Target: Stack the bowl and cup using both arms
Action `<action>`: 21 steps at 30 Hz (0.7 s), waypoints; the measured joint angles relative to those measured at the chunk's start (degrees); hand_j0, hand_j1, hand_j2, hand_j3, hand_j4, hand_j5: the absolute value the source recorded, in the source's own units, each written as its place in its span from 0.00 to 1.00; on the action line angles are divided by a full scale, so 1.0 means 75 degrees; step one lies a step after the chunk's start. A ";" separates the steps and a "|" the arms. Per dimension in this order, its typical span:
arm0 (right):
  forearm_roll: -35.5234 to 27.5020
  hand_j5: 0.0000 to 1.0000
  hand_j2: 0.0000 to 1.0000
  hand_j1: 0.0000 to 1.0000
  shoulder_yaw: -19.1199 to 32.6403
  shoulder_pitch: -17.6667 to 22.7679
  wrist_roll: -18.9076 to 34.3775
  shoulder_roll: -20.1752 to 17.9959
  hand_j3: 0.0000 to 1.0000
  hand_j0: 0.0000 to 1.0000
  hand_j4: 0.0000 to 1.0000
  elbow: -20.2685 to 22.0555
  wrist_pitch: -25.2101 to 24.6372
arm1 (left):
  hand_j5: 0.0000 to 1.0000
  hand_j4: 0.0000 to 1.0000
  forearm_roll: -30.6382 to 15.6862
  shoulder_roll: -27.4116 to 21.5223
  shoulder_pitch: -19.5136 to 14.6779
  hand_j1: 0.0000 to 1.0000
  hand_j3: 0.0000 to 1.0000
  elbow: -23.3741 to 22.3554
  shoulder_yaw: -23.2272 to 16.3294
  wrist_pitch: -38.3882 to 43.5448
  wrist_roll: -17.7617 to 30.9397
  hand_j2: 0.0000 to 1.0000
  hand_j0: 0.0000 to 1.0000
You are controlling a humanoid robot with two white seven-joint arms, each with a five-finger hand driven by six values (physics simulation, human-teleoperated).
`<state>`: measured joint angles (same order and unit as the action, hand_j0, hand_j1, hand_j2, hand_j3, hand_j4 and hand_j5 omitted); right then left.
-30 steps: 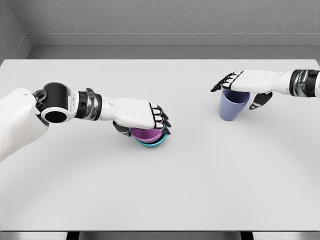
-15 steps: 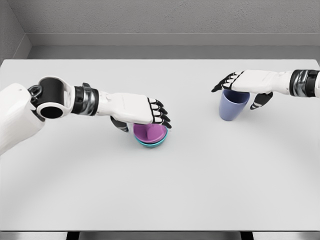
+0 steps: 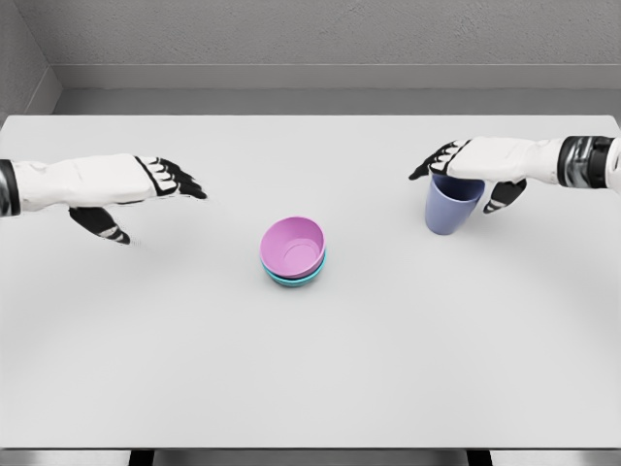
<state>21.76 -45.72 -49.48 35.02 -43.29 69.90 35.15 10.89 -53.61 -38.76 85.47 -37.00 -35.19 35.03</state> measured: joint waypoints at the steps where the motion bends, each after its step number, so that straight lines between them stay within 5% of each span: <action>1: 0.0005 1.00 1.00 1.00 -0.0005 0.0000 0.0000 0.0014 1.00 1.00 1.00 -0.0014 0.0000 | 1.00 1.00 -0.0013 -0.0023 0.0000 1.00 1.00 -0.0070 0.0142 0.0002 0.0000 1.00 1.00; 21: 0.0031 1.00 1.00 1.00 -0.0017 -0.0047 0.0000 0.0029 1.00 1.00 1.00 -0.0011 0.0000 | 1.00 1.00 -0.0023 -0.0022 0.0399 1.00 1.00 0.0052 0.0523 0.0005 -0.0001 1.00 1.00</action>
<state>21.99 -45.85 -49.83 35.02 -43.08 69.82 35.15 10.71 -53.77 -35.77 85.86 -33.08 -35.16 35.03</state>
